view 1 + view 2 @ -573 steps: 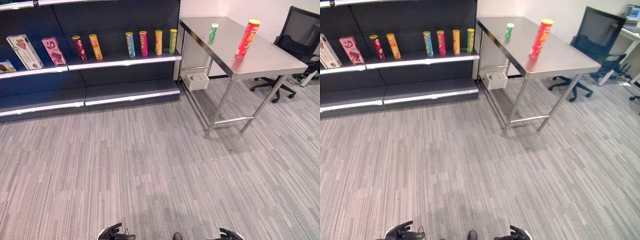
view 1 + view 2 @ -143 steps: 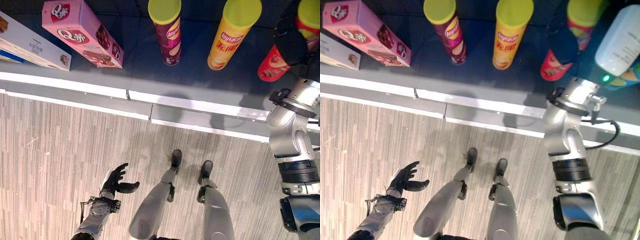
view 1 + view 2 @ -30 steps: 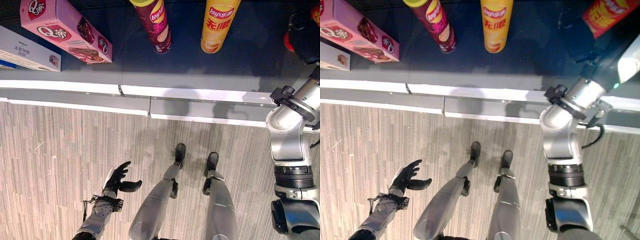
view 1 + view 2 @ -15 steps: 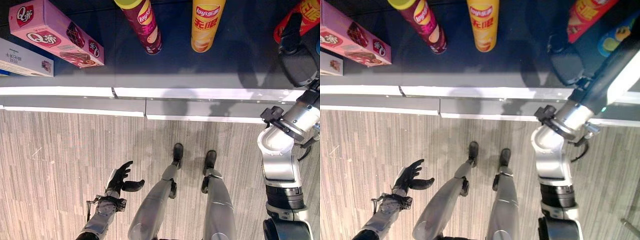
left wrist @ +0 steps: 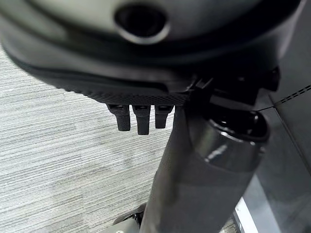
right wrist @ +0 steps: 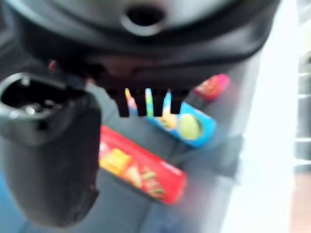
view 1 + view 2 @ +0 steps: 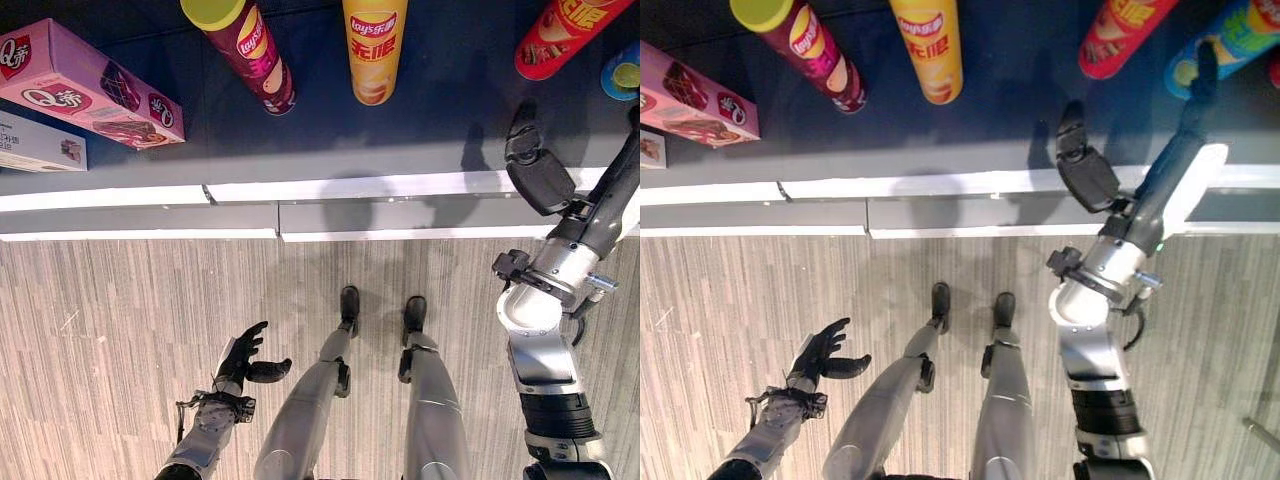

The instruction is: Put the goods on the table back onto the shelves and tidy them up.

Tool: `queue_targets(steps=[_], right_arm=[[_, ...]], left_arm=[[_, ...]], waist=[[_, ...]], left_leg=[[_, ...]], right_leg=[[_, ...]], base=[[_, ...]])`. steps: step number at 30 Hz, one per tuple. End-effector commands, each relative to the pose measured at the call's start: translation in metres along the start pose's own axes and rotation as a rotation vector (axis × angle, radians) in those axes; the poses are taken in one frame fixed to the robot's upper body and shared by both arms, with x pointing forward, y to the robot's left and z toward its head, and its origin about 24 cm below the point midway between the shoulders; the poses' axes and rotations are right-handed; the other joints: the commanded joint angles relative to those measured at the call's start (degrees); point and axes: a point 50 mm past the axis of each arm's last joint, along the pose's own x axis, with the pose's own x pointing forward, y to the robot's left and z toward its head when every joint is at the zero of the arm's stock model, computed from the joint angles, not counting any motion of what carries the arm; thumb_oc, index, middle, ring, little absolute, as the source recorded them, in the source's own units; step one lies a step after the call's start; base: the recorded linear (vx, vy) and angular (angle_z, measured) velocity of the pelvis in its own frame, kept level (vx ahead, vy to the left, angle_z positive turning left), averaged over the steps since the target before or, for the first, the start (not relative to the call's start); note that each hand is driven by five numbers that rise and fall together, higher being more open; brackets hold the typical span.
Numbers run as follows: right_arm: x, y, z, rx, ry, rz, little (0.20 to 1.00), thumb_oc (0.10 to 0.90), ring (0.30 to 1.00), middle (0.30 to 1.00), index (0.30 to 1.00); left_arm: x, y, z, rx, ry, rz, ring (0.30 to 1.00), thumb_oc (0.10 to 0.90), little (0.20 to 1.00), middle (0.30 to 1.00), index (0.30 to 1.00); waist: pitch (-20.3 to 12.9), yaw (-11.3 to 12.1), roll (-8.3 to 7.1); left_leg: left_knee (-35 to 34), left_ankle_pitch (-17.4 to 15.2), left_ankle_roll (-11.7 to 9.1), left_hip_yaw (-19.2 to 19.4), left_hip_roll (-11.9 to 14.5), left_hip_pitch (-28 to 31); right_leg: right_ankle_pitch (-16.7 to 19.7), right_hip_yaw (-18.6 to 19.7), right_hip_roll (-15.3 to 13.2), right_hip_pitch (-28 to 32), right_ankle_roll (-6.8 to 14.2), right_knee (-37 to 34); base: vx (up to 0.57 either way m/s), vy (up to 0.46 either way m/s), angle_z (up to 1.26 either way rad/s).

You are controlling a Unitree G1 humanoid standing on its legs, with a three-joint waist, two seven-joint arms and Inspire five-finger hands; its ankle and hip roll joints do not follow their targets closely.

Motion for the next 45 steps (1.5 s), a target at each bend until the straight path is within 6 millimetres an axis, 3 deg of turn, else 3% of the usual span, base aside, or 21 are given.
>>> queue_targets(steps=[1,16,24,45], right_arm=[[0.022,-0.011,0.046,0.155,-0.221,-0.101,0.900,0.800,0.900,0.900,0.900],[0.064,-0.013,0.044,0.024,-0.237,-0.180,0.900,0.800,0.900,0.900,0.900],[0.077,-0.013,0.035,-0.007,-0.196,-0.187,0.900,0.800,0.900,0.900,0.900],[0.117,-0.023,0.042,-0.041,-0.190,-0.244,0.900,0.800,0.900,0.900,0.900]], left_arm=[[-0.015,0.023,-0.021,0.009,0.049,0.073,0.900,0.800,0.900,0.900,0.900],[-0.012,0.026,-0.016,0.032,0.035,0.046,0.900,0.800,0.900,0.900,0.900],[-0.013,0.031,-0.016,0.045,0.032,0.047,0.900,0.800,0.900,0.900,0.900],[-0.013,0.039,-0.015,0.064,0.030,0.041,0.900,0.800,0.900,0.900,0.900]], waist=[[-0.12,0.18,-2.89],[-0.12,1.94,-1.66],[-0.12,2.62,-1.32],[-0.12,4.05,-0.70]], left_leg=[[9.05,-13.10,-2.40,-0.80,3.39,0.75],[8.63,-12.88,-2.53,-1.15,3.39,1.03],[8.79,-12.91,-2.61,-1.33,3.26,0.95],[8.59,-13.01,-2.97,-1.59,3.45,1.29]], right_leg=[[17.78,-1.44,-6.60,3.97,6.28,-19.59],[17.53,-1.44,-6.44,4.05,6.21,-19.31],[17.28,-1.57,-6.47,4.22,6.16,-19.07],[16.61,-1.66,-6.23,4.52,6.17,-18.63]], base=[[0.00,0.000,0.00],[0.00,-0.002,0.00],[0.00,-0.001,0.00],[0.00,-0.001,0.00]])
